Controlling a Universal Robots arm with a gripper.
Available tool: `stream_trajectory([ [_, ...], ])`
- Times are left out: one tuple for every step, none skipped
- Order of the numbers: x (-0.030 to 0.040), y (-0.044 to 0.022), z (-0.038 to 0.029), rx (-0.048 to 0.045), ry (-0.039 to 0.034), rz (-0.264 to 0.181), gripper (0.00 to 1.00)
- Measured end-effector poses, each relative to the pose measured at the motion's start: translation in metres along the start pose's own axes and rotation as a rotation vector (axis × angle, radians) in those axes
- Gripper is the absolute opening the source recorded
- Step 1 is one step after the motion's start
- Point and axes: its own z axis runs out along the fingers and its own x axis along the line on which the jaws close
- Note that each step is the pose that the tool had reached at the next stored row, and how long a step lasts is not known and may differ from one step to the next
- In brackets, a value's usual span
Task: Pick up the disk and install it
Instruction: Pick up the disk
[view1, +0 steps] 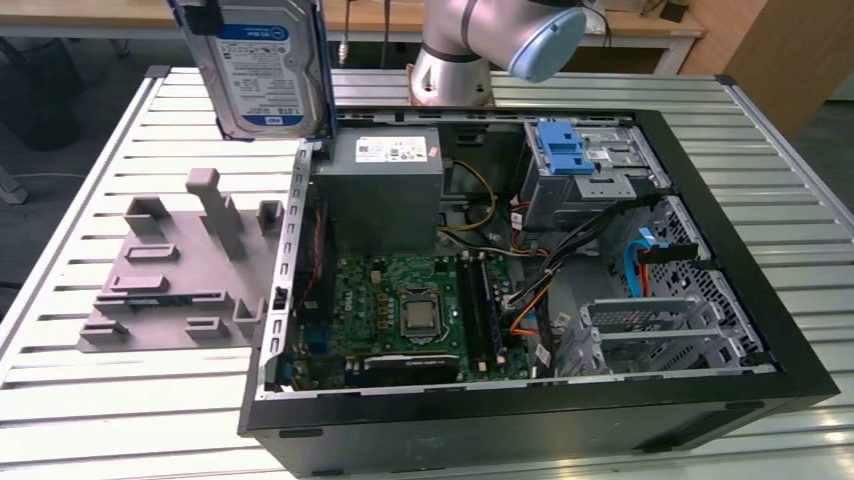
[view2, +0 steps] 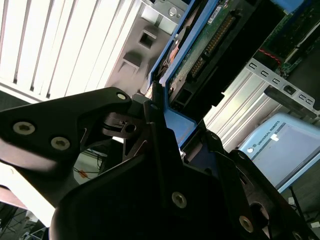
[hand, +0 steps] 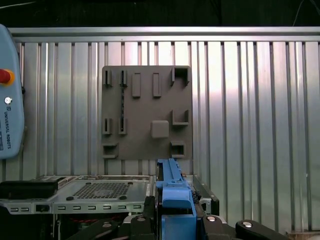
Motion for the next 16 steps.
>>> stream_trajectory([
  [0.0,-0.0004,0.0,0.0,0.0,0.0,0.36],
  [0.0,-0.0007,0.0,0.0001,0.0,0.0,0.36],
  [0.0,-0.0009,0.0,0.0,0.0,0.0,0.36],
  [0.0,-0.0012,0.0,0.0,0.0,0.0,0.36],
  [0.0,-0.0015,0.0,0.0,0.0,0.0,0.36],
  [0.0,-0.0017,0.0,0.0,0.0,0.0,0.36],
  [0.0,-0.002,0.0,0.0001,0.0,0.0,0.36],
  [0.0,-0.0021,0.0,0.0,0.0,0.0,0.36],
  [-0.0001,-0.0024,-0.0001,0.0,0.0,0.0,0.36],
  [-0.0001,-0.0026,0.0,0.0,0.0,0.0,0.36],
  [-0.0001,-0.0028,0.0,0.0001,0.0,0.0,0.36],
  [-0.0001,-0.0031,0.0,0.0,0.0,0.0,0.36],
  [-0.0001,-0.0032,0.0,0.0001,0.0,0.0,0.36],
  [-0.0001,-0.0034,0.0,0.0,0.0,0.0,0.36],
  [-0.0001,-0.0037,-0.0001,0.0,0.0,0.0,0.36],
  [-0.0001,-0.0039,0.0,0.0,0.0,0.0,0.36],
])
